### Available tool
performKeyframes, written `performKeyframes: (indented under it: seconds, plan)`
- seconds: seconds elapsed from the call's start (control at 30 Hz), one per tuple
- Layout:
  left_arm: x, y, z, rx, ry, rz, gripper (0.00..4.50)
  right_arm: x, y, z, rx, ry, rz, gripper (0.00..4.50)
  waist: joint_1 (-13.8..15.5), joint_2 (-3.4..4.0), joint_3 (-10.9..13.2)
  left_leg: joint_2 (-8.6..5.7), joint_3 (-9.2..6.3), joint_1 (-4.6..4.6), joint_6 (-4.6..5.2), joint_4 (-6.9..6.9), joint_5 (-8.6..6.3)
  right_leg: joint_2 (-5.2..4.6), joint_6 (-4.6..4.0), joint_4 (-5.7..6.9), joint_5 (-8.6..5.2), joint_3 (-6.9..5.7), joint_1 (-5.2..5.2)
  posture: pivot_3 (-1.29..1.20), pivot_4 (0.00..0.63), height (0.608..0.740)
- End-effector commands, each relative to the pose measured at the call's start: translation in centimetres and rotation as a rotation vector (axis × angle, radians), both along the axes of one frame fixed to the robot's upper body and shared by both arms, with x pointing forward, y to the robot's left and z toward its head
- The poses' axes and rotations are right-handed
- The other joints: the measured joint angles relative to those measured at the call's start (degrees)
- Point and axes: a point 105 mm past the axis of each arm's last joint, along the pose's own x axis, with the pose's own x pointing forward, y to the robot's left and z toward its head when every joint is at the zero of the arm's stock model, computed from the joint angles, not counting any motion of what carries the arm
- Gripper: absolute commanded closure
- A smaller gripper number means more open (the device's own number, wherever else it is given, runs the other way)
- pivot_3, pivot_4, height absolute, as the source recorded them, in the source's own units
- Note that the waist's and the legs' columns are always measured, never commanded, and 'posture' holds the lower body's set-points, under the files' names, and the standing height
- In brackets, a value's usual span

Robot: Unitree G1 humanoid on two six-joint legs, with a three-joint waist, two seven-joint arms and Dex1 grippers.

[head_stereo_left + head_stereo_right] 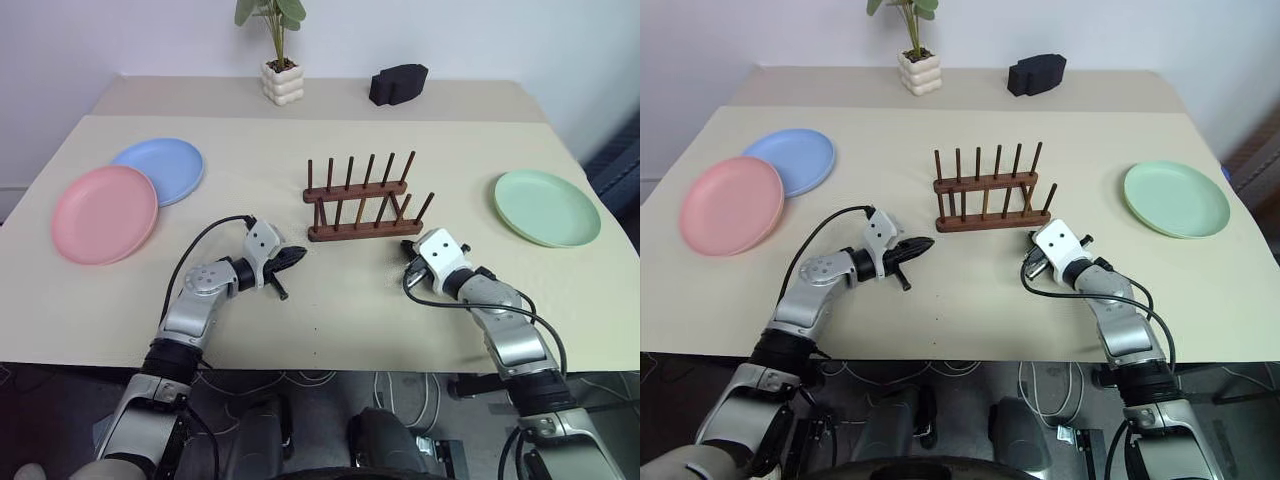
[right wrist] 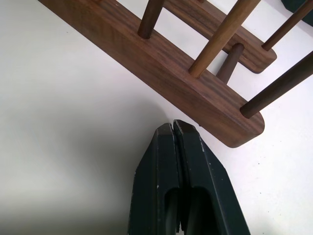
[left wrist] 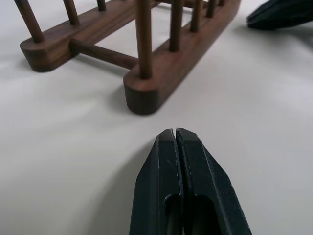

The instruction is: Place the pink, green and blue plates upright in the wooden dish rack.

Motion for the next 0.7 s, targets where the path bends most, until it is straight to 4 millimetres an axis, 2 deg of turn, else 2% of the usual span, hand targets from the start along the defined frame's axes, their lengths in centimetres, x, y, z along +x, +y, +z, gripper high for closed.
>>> performKeyframes:
  seconds: [0.03, 0.27, 0.4, 0.5, 0.6, 0.63, 0.7]
  plan:
    - [1.5, -0.1, -0.4, 0.025, -0.005, 0.082, 4.47, -0.1, 0.1, 0.6, 0.012, -0.016, -0.002, 4.50, -0.1, 0.00, 0.0, 0.00, 0.00, 0.00, 0.01, 0.00, 0.00, 0.00, 0.00, 0.00, 0.00, 0.00, 0.00, 0.00, 0.150, 0.732]
    - [2.1, -0.4, -0.4, 0.000, -0.003, 0.099, 4.47, -0.6, 0.0, 0.5, 0.019, -0.014, -0.018, 4.50, -0.1, 0.00, 0.0, 0.00, -0.01, 0.00, 0.00, -0.02, 0.00, 0.00, 0.00, 0.00, 0.00, -0.02, -0.01, 0.00, 0.150, 0.732]
    - [1.7, 0.5, -0.2, -0.014, -0.001, 0.088, 4.47, -0.9, 0.0, 0.6, 0.022, -0.014, -0.022, 4.50, -0.2, 0.00, 0.0, 0.01, -0.01, 0.00, 0.00, -0.01, 0.00, 0.00, 0.00, 0.00, 0.00, -0.02, 0.00, 0.00, 0.150, 0.732]
    - [0.7, 2.6, 0.4, -0.017, -0.004, 0.071, 4.47, -1.3, 0.4, 1.3, 0.064, -0.018, 0.007, 4.50, -0.7, 0.00, 0.0, 0.02, 0.00, -0.01, -0.01, -0.08, 0.00, 0.01, 0.00, 0.00, 0.00, -0.01, -0.05, 0.00, 0.150, 0.732]
    - [-1.1, 5.5, 2.1, -0.104, 0.017, 0.036, 4.47, -1.9, 1.0, 1.8, 0.079, -0.019, 0.051, 4.50, -1.8, 0.01, 0.0, 0.05, 0.00, -0.05, -0.09, -0.22, 0.05, 0.04, -0.01, 0.00, -0.01, -0.01, -0.16, 0.00, 0.150, 0.732]
    - [-1.7, 6.6, 2.9, -0.136, 0.015, 0.030, 3.96, -2.1, 1.2, 1.8, 0.078, -0.017, 0.067, 4.50, -2.0, 0.01, 0.0, 0.07, -0.01, -0.09, -0.12, -0.24, 0.07, 0.05, -0.01, 0.00, -0.01, -0.01, -0.21, 0.00, 0.150, 0.732]
    - [-2.4, 10.5, 5.1, -0.175, -0.031, 0.115, 3.11, -2.4, 1.6, 1.6, 0.071, -0.005, 0.093, 4.50, -2.0, -0.04, 0.1, 0.08, -0.01, -0.13, -0.13, -0.26, 0.07, 0.05, -0.01, 0.00, -0.01, -0.01, -0.26, 0.00, 0.150, 0.732]
